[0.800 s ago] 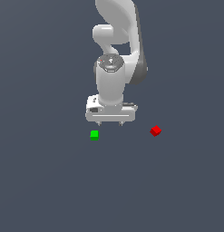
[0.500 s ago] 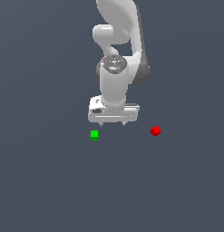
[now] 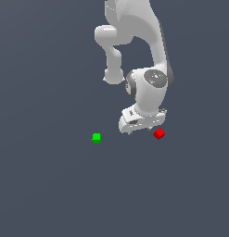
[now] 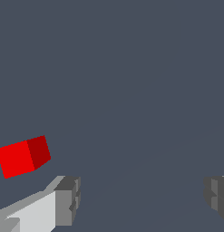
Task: Stack the red cube on top of the green cube.
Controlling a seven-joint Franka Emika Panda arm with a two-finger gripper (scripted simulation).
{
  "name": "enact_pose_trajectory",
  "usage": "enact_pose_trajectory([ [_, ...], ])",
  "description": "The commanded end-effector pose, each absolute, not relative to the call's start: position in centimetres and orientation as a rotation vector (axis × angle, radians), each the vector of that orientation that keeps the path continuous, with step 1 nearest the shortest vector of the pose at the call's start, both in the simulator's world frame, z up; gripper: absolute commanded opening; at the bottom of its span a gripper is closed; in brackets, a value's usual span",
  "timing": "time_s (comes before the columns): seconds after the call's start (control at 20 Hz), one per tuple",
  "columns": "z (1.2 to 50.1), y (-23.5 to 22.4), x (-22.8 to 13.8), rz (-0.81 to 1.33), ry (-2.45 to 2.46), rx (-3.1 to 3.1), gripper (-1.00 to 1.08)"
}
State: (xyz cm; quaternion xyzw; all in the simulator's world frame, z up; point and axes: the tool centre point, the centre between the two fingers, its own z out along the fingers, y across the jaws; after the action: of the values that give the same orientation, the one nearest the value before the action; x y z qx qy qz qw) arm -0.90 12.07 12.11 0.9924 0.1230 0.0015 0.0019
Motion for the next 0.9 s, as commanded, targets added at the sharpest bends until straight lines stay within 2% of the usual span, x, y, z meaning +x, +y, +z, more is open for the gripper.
enact_pose_trajectory([
  [0.0, 10.5, 16.4, -1.8, 0.003, 0.518, 3.098, 1.0],
  [0.2, 8.6, 21.5, -3.4, 0.002, 0.677, 3.069, 1.0],
  [0.4, 7.5, 24.6, -4.7, 0.001, 0.775, 3.046, 1.0],
  [0.85, 7.0, 25.7, -5.3, -0.001, 0.813, 3.035, 1.0],
])
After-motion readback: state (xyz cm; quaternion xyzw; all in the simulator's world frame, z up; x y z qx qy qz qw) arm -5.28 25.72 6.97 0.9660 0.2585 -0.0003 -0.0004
